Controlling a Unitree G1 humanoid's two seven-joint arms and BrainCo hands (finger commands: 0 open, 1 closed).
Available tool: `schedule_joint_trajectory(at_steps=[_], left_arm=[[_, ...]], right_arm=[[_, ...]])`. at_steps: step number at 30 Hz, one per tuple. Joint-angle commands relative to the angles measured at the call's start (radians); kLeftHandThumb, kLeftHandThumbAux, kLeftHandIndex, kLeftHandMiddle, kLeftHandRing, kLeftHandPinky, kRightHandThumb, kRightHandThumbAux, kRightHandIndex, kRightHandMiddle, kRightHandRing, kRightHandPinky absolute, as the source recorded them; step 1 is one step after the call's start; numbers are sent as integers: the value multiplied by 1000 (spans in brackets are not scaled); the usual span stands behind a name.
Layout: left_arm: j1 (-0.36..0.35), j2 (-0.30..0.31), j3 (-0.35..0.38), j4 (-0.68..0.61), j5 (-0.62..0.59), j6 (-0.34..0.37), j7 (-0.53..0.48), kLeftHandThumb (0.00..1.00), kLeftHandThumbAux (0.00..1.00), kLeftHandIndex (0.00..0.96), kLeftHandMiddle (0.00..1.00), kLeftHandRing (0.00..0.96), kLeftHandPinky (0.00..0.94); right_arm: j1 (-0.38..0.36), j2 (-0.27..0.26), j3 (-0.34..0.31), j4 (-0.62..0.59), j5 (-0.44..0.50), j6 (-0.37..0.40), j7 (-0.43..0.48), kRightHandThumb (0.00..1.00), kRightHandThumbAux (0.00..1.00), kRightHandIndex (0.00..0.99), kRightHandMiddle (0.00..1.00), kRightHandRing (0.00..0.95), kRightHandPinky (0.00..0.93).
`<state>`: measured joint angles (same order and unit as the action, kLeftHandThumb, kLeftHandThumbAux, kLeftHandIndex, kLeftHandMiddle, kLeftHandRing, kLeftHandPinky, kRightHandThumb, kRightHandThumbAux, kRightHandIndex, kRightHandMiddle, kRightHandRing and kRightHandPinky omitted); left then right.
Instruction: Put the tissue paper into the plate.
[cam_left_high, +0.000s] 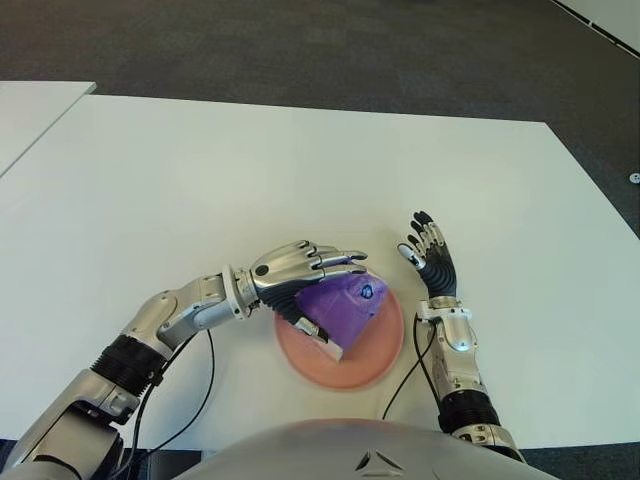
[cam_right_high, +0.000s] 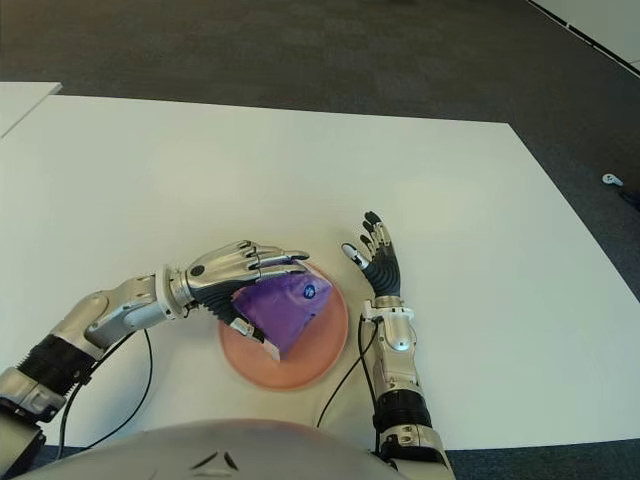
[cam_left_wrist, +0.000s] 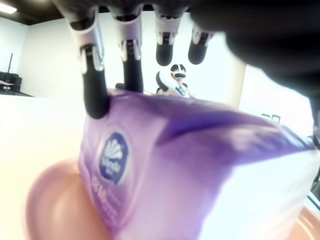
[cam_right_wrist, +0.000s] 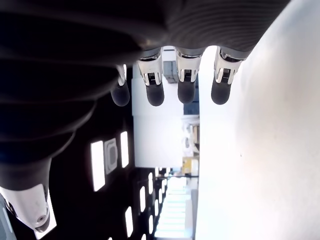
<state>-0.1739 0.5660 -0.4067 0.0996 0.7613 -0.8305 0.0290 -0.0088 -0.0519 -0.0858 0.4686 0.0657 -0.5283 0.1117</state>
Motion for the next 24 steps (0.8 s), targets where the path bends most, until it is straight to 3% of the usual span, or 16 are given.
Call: schedule_joint_trajectory(at_steps=[1,6,10,16,21,22,24], left_arm=[[9,27,19,-27,-65,10,-65,0,354,0,0,0,0],[11,39,38,-49,-118,16,-108,0,350,0,0,0,0],[6,73,59,-96,-250,47,-204,0,350,0,0,0,0],[-16,146,93,-229,-554,219,-434,5,351,0,0,0,0],[18,190,155,-321,-785,390,-557,19,352,0,0,0,0],[25,192,164,-331,-813,414,-572,19,354,0,0,0,0],[63,139,151,-318,-838,511,-561,13,364,0,0,0,0]], right_arm=[[115,32,17,121,-4,104,-1,0,615,0,0,0,0],[112,34,18,121,-4,102,0,0,631,0,0,0,0],[113,37,19,118,-4,101,-3,0,630,0,0,0,0],[118,42,22,107,-10,110,-17,0,624,0,0,0,0],[111,40,19,117,-4,122,-15,0,623,0,0,0,0],[110,40,19,120,-3,123,-14,0,623,0,0,0,0],[104,40,16,132,1,126,-12,0,620,0,0,0,0]])
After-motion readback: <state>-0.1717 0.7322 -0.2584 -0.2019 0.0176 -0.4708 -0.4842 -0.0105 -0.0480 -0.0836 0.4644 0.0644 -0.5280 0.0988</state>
